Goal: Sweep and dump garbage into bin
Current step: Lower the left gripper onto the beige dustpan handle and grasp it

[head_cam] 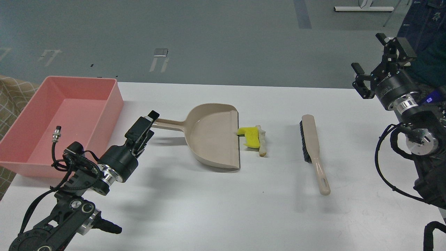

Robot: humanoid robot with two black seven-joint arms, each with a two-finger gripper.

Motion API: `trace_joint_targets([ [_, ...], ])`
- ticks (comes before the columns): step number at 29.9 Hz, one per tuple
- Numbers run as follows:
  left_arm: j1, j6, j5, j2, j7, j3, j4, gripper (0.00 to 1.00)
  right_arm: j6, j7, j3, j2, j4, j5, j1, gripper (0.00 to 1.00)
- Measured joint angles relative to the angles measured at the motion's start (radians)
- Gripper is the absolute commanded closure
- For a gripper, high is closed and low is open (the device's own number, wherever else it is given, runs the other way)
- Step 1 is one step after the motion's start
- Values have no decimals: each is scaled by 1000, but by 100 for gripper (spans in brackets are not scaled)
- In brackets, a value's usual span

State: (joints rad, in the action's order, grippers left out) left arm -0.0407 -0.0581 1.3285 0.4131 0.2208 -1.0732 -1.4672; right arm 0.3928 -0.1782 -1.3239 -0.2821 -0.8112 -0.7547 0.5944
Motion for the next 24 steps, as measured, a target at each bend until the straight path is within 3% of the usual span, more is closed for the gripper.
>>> trace_joint_targets([
  [16,98,-27,13,-137,9,17,182,2,-1,0,0,-1,7,-2,-1,0],
  [24,170,-120,14,-144,29,124,274,2,-2,0,0,1,7,-2,4,0],
])
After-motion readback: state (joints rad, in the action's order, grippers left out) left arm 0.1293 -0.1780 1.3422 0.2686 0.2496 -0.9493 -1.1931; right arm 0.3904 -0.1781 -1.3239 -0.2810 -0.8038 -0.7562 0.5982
